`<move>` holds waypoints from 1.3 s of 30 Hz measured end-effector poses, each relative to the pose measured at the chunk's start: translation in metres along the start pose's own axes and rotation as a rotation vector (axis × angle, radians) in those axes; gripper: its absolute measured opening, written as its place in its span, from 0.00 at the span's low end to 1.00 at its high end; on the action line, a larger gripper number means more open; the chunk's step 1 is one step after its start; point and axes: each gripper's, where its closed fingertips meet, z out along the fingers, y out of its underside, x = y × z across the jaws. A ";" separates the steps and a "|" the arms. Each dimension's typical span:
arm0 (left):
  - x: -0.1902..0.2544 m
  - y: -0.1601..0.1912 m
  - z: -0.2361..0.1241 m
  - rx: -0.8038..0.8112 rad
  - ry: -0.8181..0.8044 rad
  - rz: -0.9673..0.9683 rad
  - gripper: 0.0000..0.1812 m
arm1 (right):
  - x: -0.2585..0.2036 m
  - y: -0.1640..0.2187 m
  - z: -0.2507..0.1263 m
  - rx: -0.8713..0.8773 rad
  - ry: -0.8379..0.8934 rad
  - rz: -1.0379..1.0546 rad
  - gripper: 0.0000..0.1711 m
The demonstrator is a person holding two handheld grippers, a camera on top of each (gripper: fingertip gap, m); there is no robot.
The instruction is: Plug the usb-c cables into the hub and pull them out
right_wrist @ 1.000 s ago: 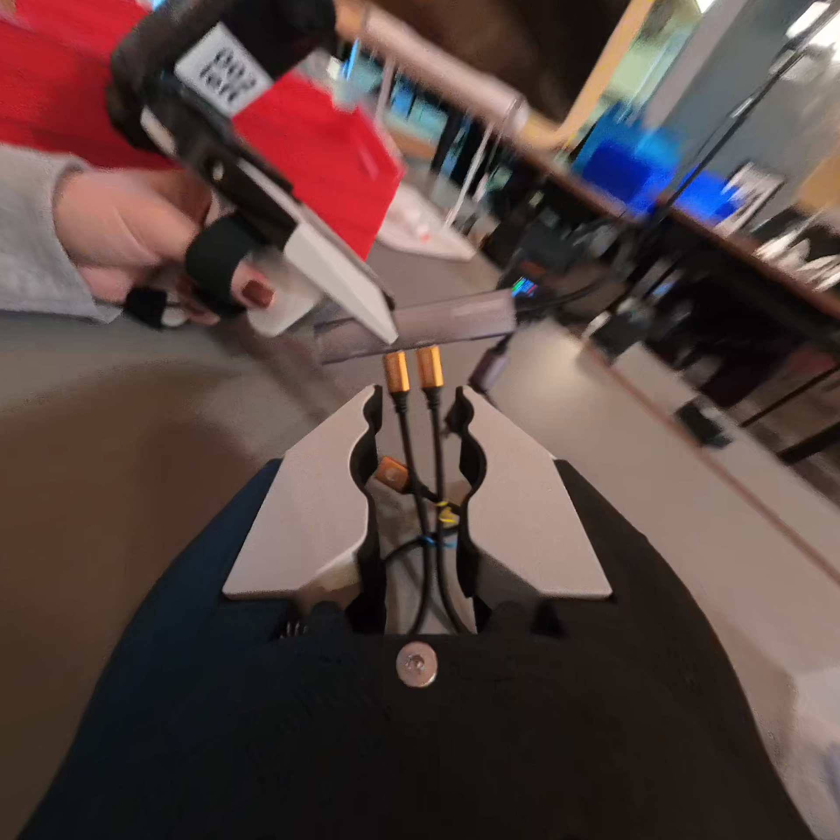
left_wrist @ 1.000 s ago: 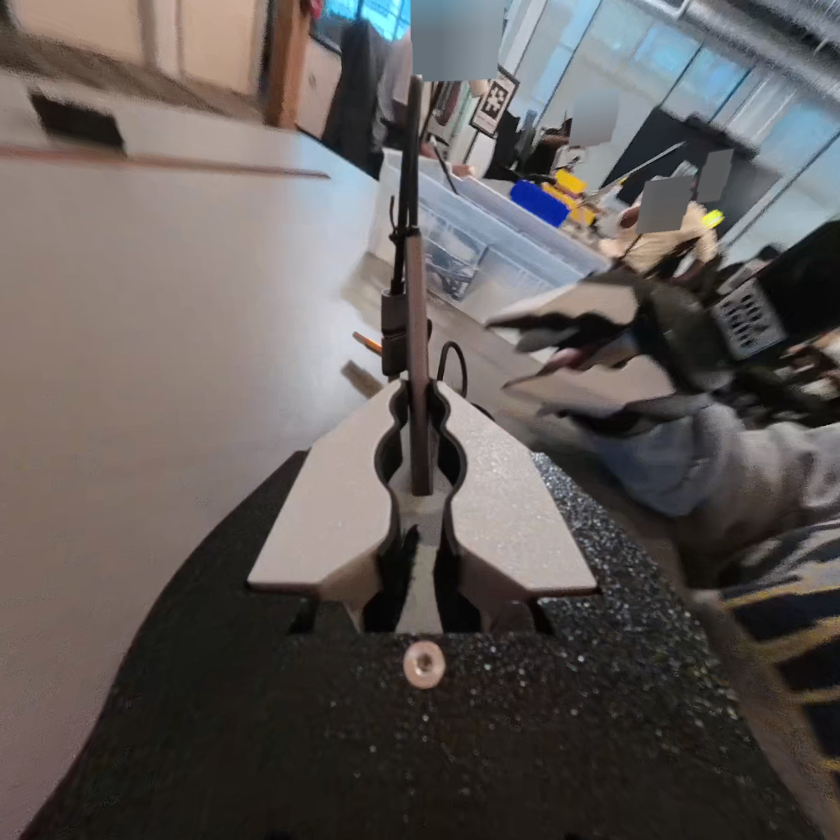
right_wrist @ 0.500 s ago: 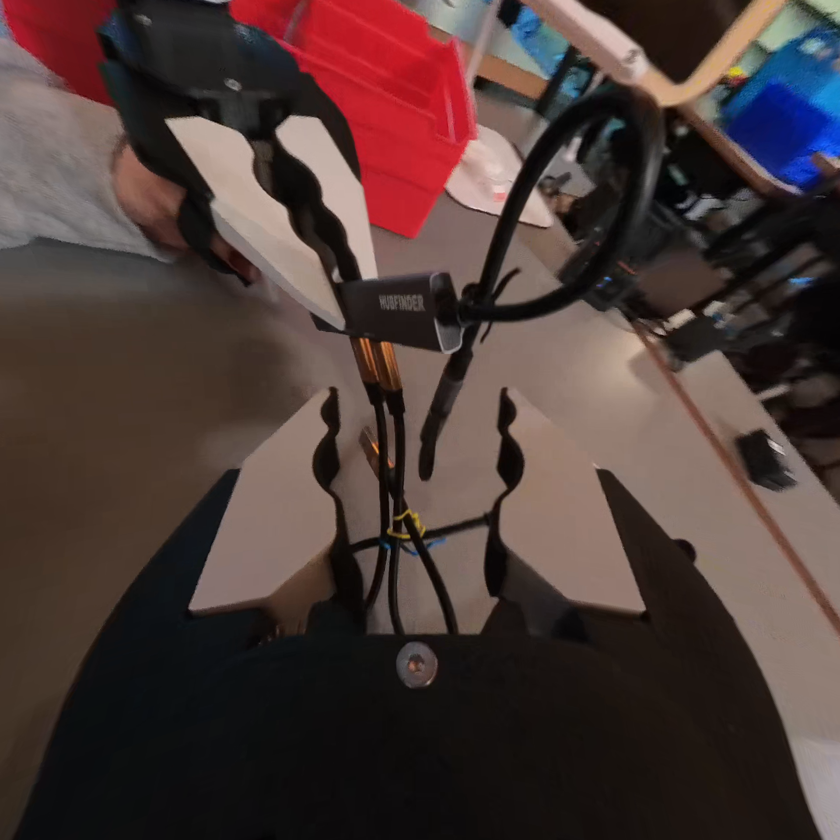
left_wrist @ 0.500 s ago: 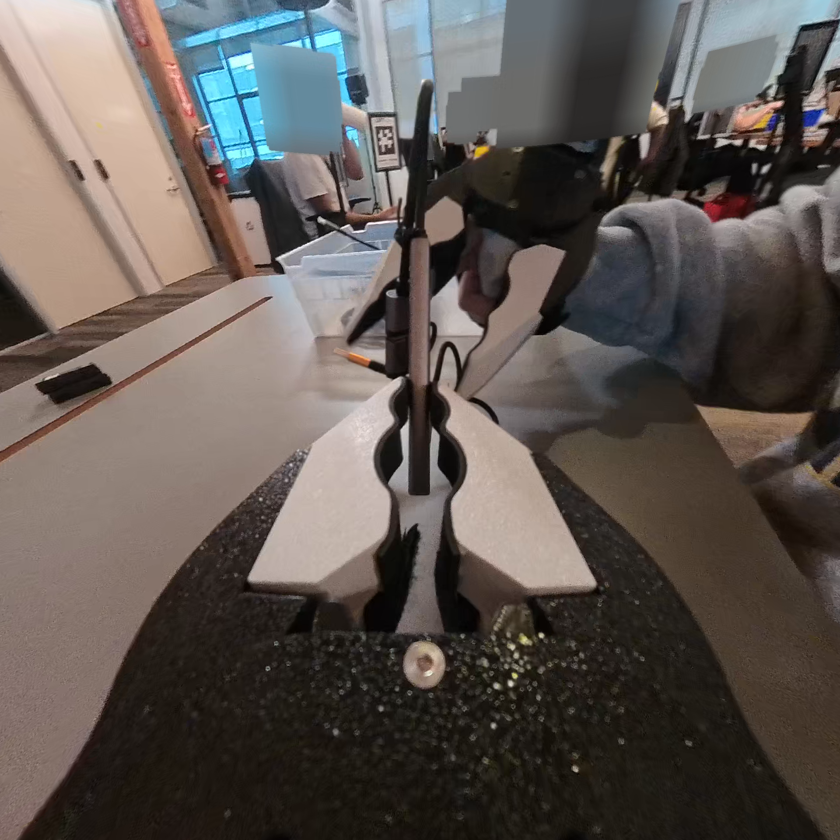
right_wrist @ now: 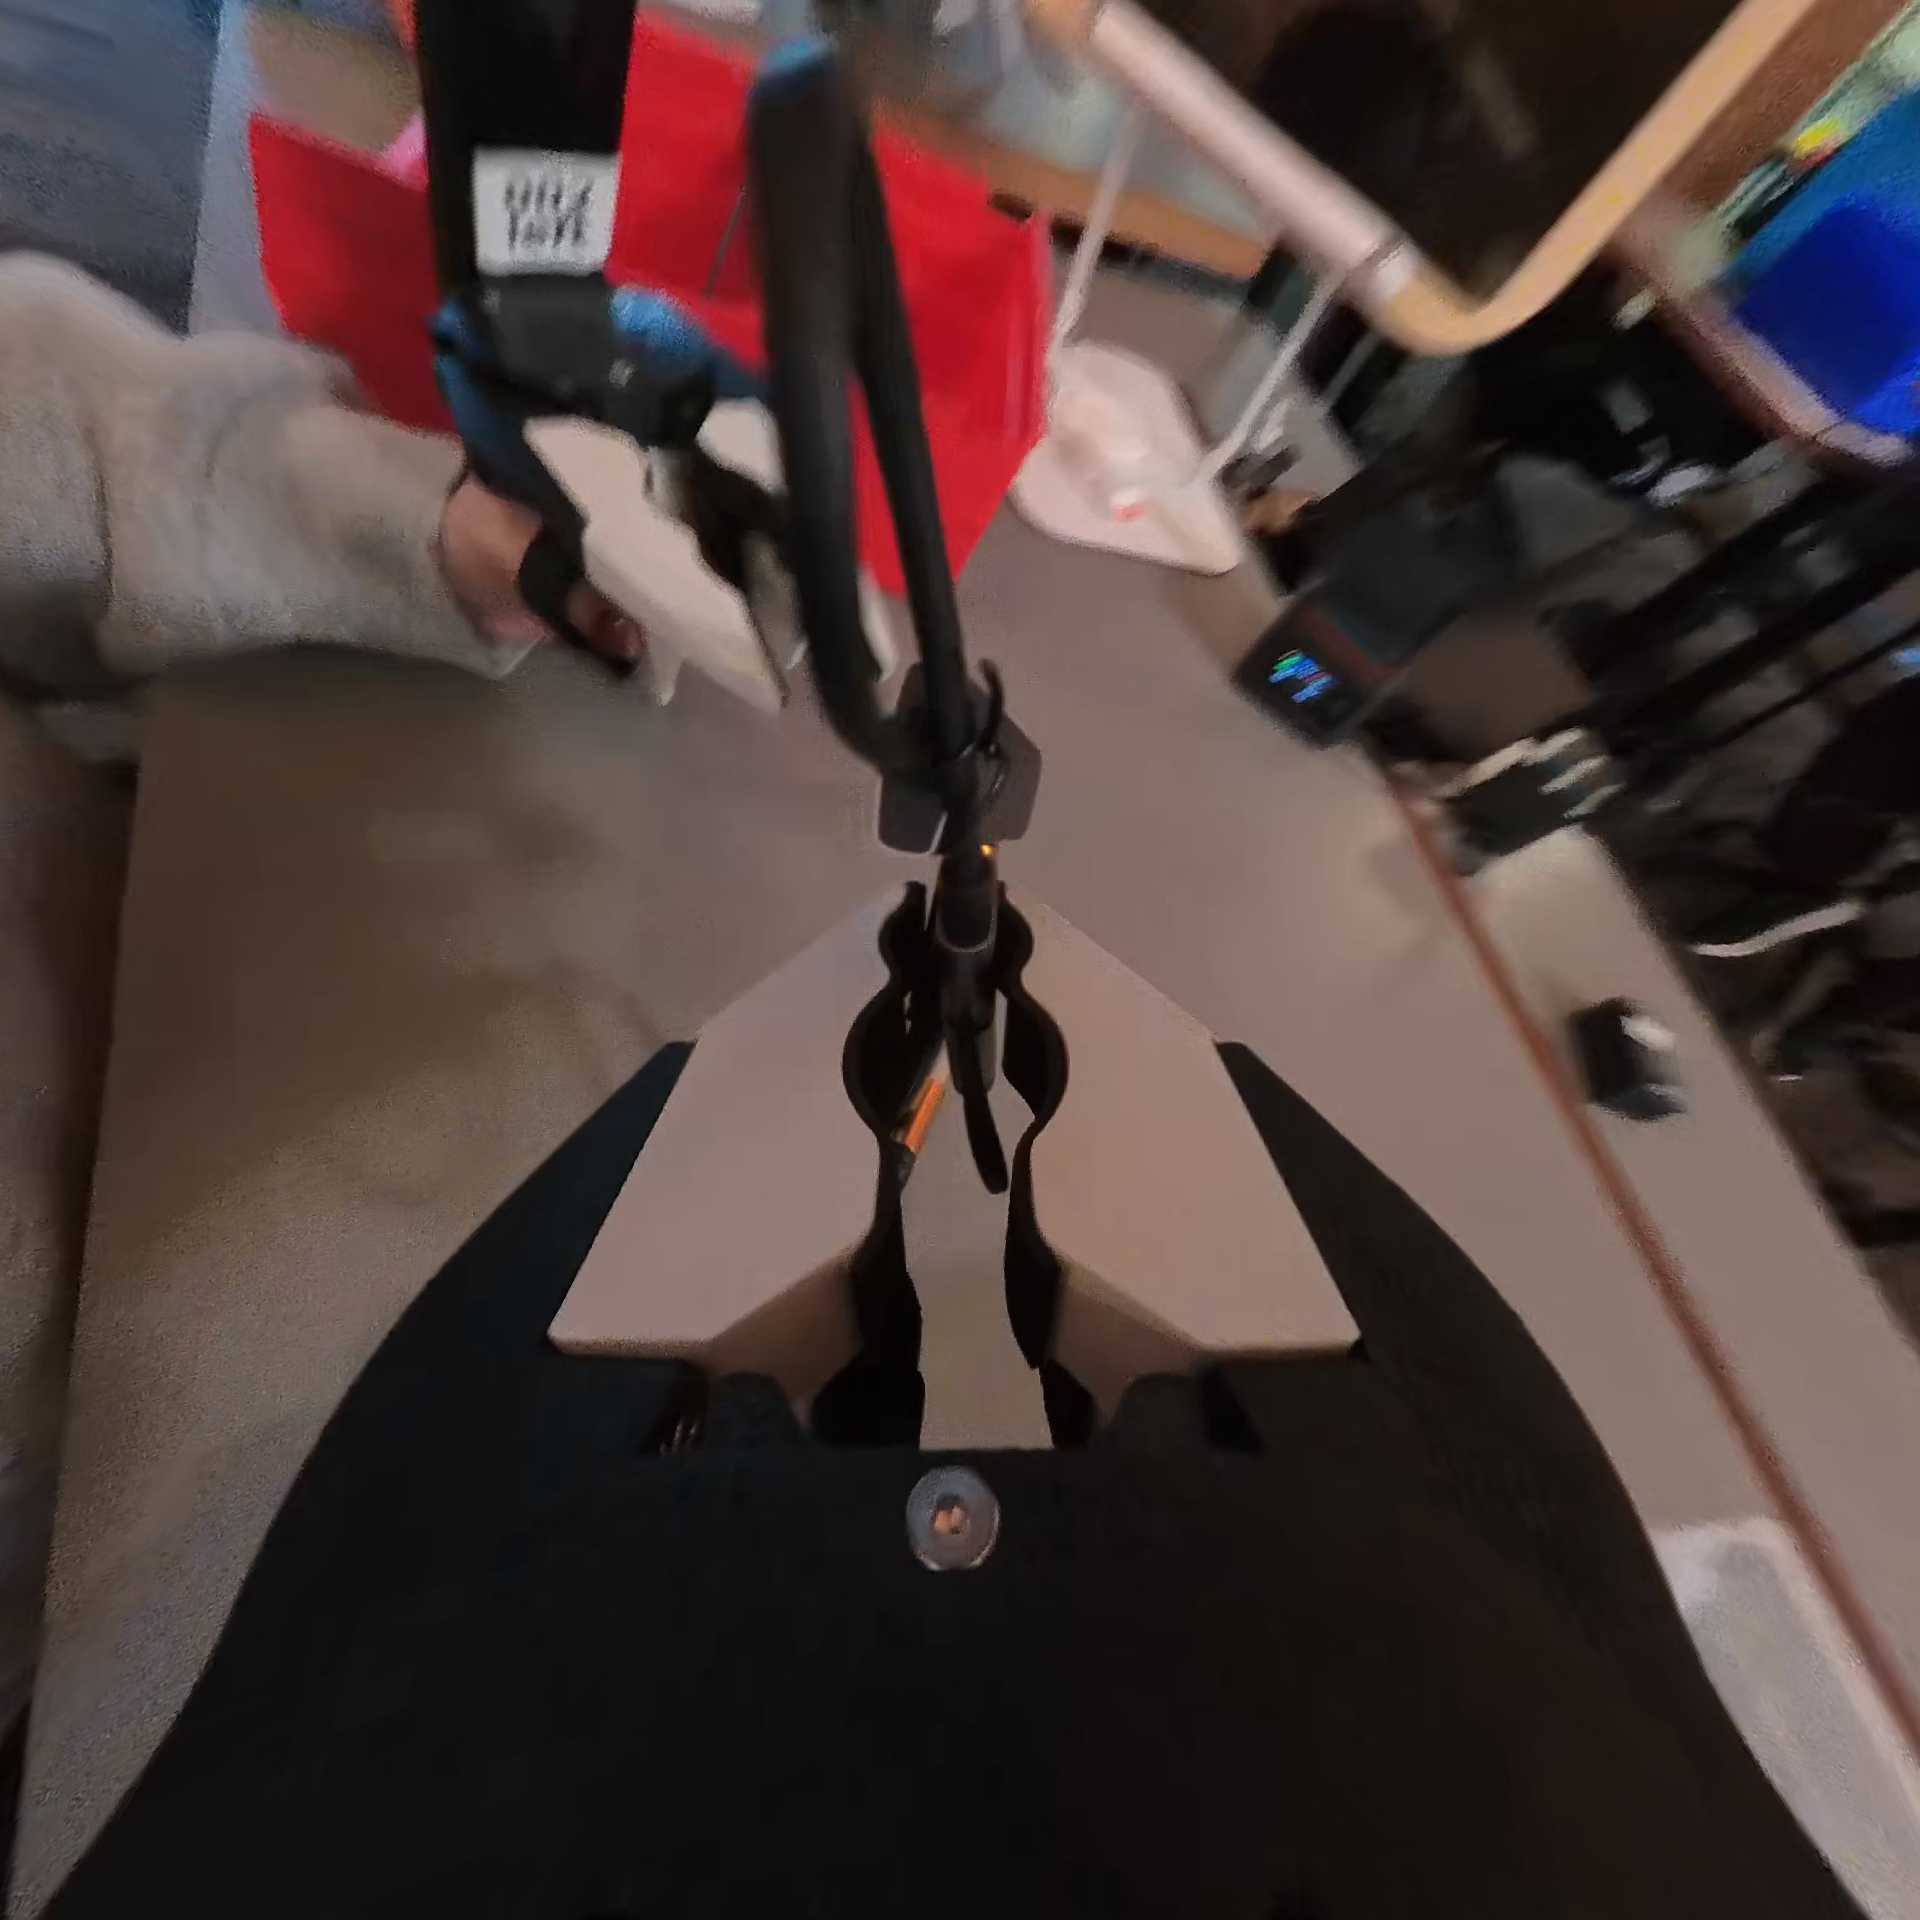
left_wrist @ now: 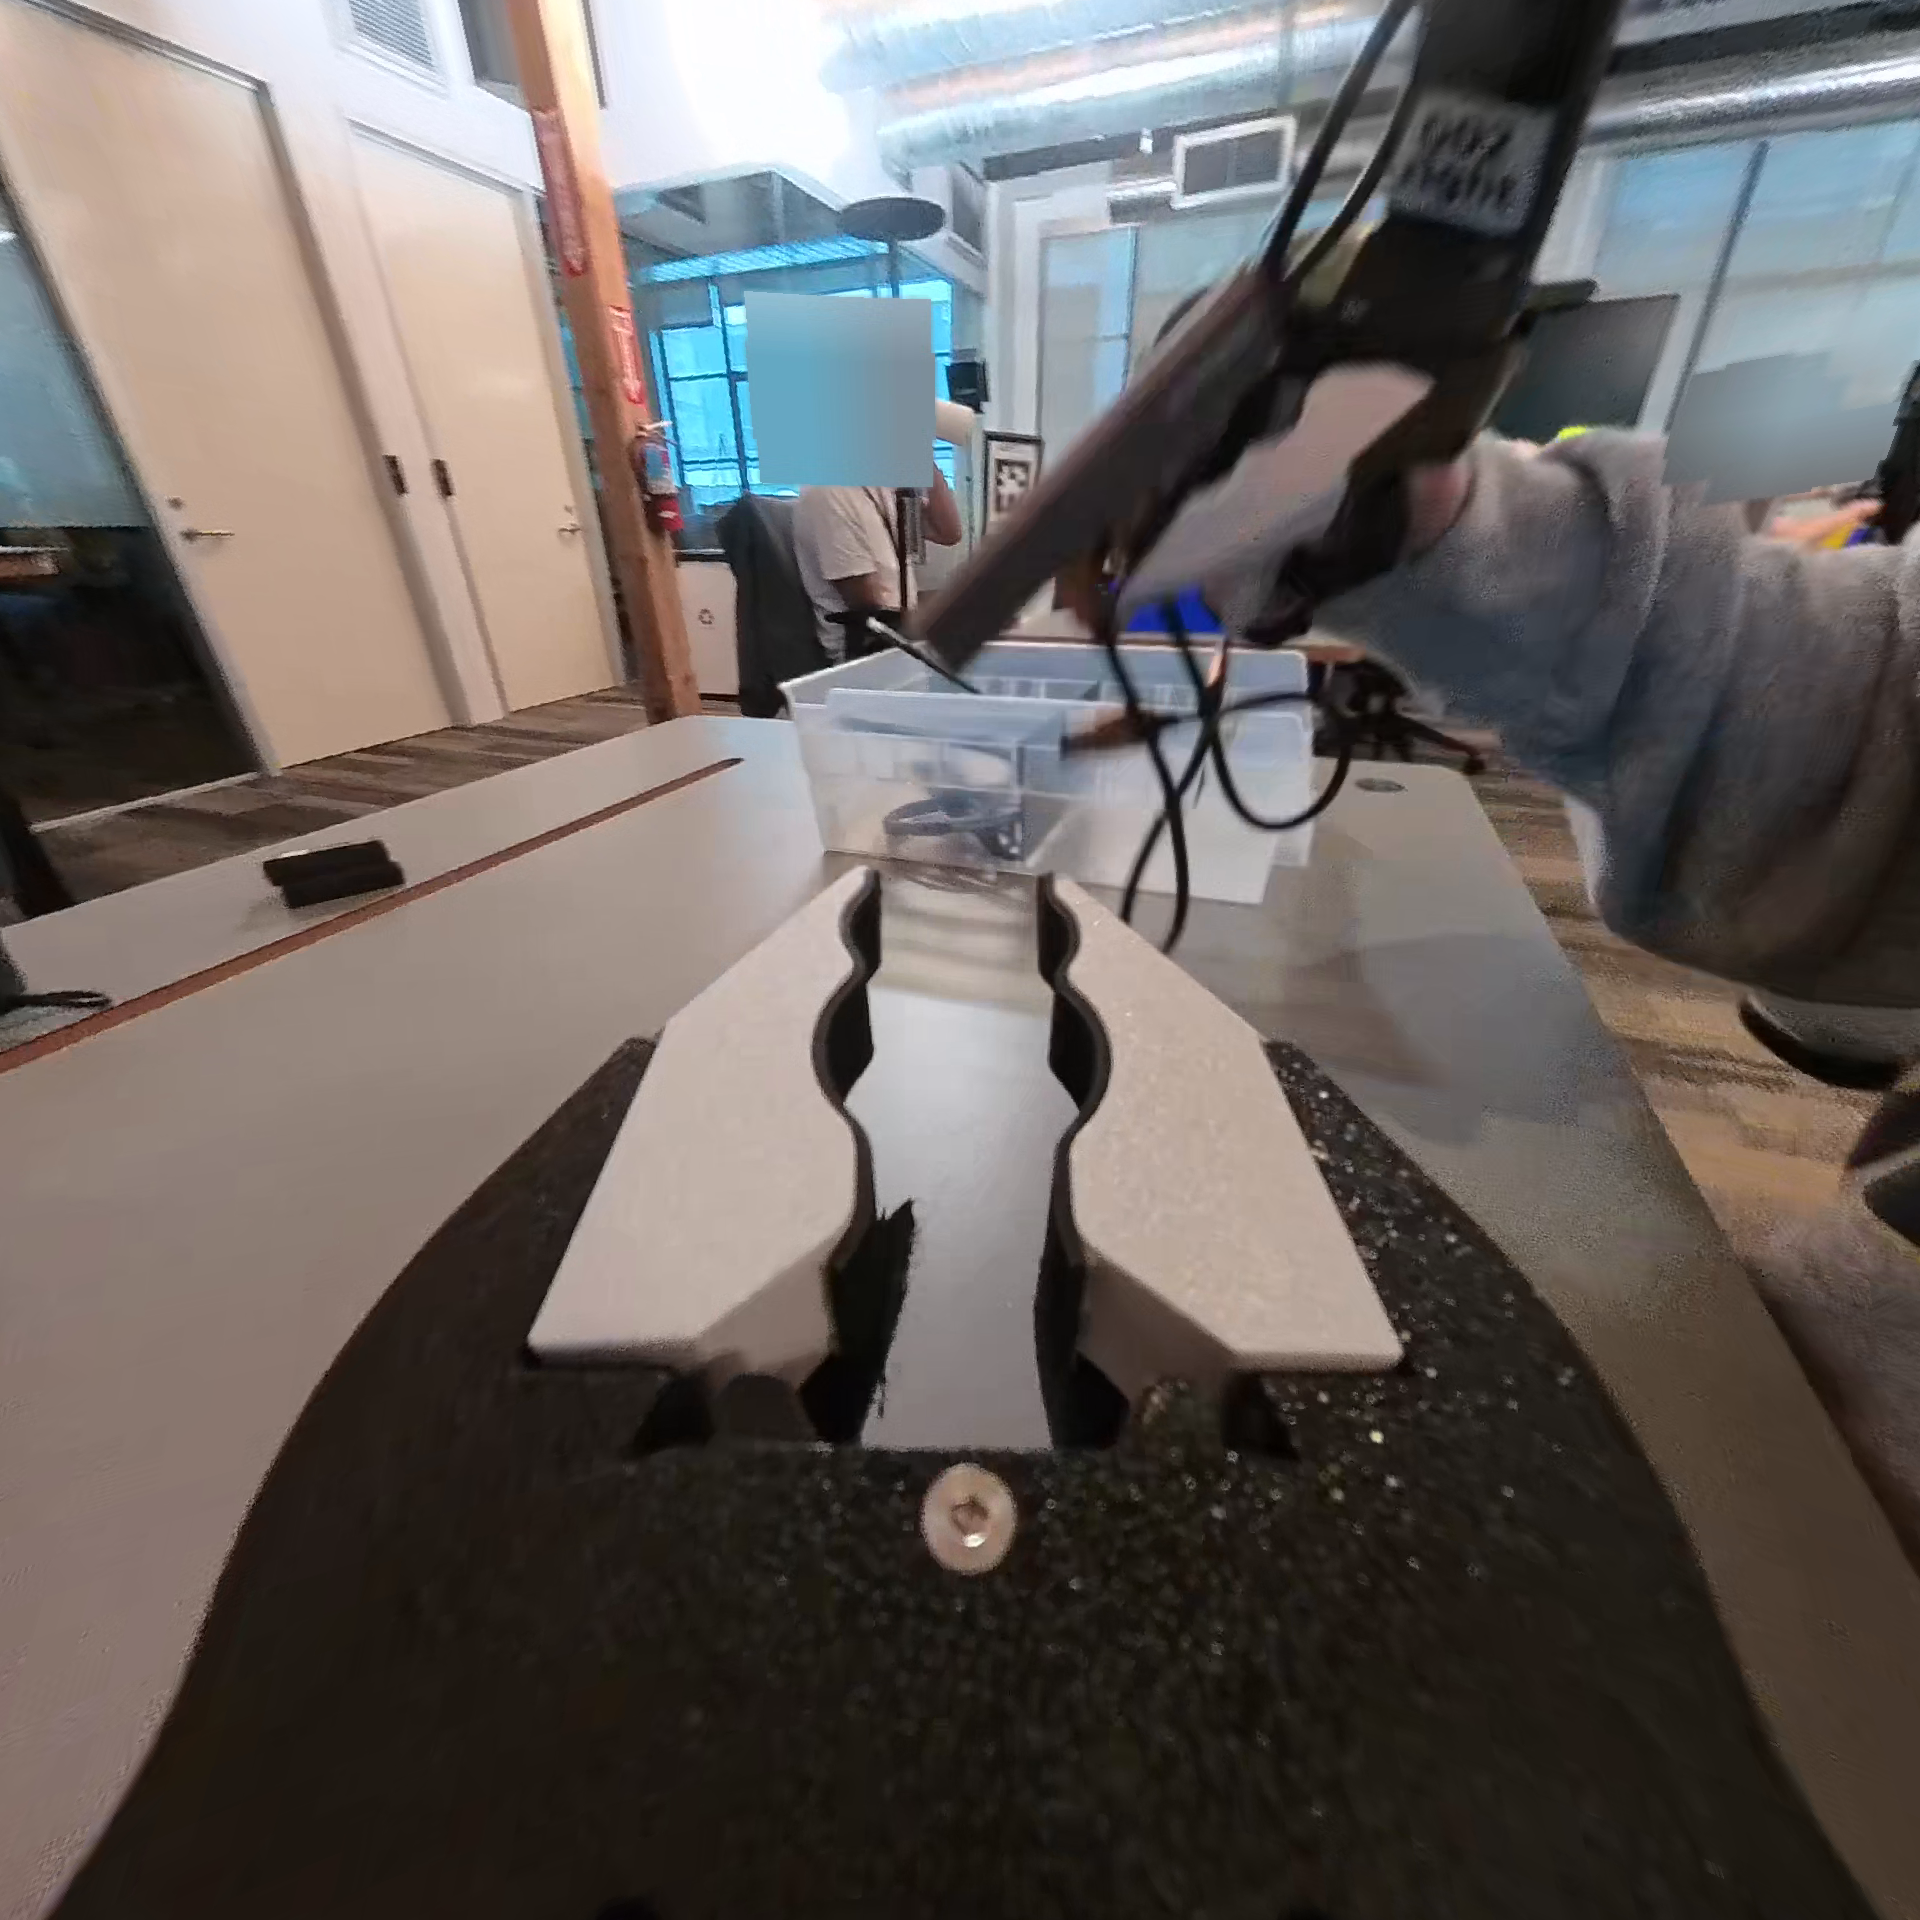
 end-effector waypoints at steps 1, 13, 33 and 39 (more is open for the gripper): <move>-0.003 -0.001 -0.001 0.004 -0.019 -0.010 0.14 | 0.013 -0.015 -0.017 0.028 0.025 -0.017 0.06; -0.013 0.010 0.000 -0.045 -0.075 -0.030 0.01 | 0.187 0.045 -0.142 -0.753 0.354 -0.476 0.06; -0.037 0.028 0.002 -0.131 -0.176 -0.109 0.00 | 0.187 0.273 -0.083 -0.961 0.038 -0.050 0.05; -0.043 0.025 -0.002 -0.114 -0.206 -0.131 0.00 | 0.187 0.244 -0.103 -0.950 0.171 0.195 0.28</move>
